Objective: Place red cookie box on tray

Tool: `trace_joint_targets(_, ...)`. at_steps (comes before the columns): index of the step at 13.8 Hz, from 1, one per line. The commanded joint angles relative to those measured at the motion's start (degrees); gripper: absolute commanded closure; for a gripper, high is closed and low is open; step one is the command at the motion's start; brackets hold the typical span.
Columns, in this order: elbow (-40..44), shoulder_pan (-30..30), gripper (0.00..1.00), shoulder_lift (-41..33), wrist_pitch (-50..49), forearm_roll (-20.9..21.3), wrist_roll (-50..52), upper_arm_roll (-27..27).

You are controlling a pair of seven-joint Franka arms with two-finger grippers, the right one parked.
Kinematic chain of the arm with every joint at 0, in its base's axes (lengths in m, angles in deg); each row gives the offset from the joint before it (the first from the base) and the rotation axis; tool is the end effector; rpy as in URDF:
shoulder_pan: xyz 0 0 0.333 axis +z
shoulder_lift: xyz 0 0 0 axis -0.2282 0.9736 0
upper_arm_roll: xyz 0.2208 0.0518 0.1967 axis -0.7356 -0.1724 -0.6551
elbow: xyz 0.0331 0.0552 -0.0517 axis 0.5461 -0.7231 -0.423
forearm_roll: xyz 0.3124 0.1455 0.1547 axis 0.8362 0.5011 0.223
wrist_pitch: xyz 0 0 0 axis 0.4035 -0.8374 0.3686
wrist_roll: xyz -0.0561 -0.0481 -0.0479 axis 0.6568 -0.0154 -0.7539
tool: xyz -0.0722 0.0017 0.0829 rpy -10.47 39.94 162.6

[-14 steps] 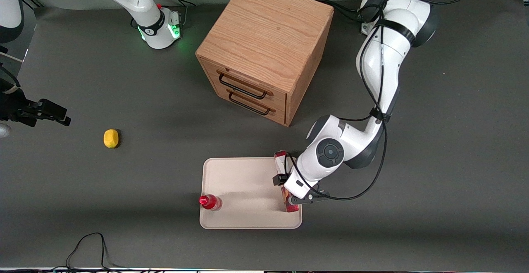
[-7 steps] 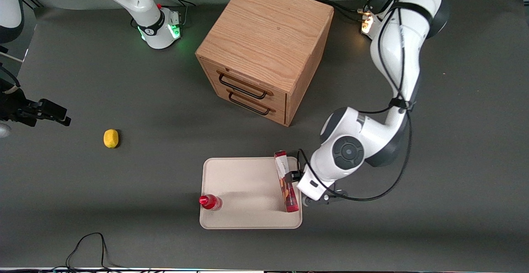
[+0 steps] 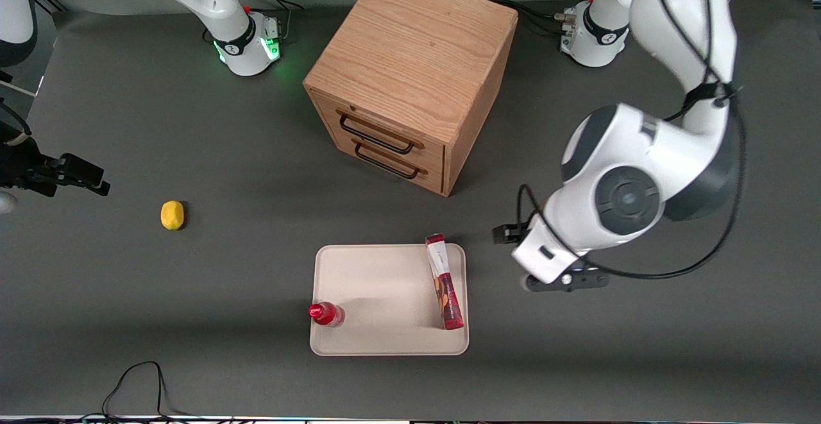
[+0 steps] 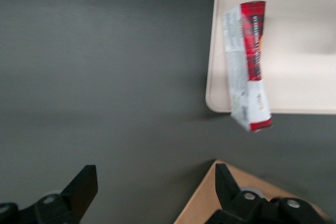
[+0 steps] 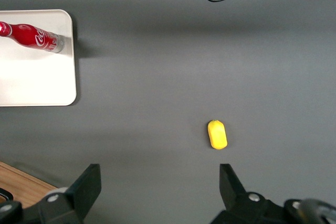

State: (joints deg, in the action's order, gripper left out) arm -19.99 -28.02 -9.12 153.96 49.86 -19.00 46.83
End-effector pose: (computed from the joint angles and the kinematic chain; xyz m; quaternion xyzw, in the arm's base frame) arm 0.6471 -0.2719 0.4679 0.9972 0.0203 -0.0662 0.0282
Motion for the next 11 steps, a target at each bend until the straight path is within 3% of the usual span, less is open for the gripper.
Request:
trace_joint_targets(1,-14.90,5.41,0.00,-12.49,-0.19,0.01,-7.58,-0.30)
trace_joint_targets(3,-22.11,8.49,0.00,-19.44,-0.37,-0.26,-12.85,-2.13)
trace_joint_targets(6,-32.31,8.50,0.00,-29.20,-0.45,-1.13,-22.79,-10.21)
trace_joint_targets(11,-34.62,8.85,0.00,-35.63,-5.99,-0.26,-28.16,-19.36)
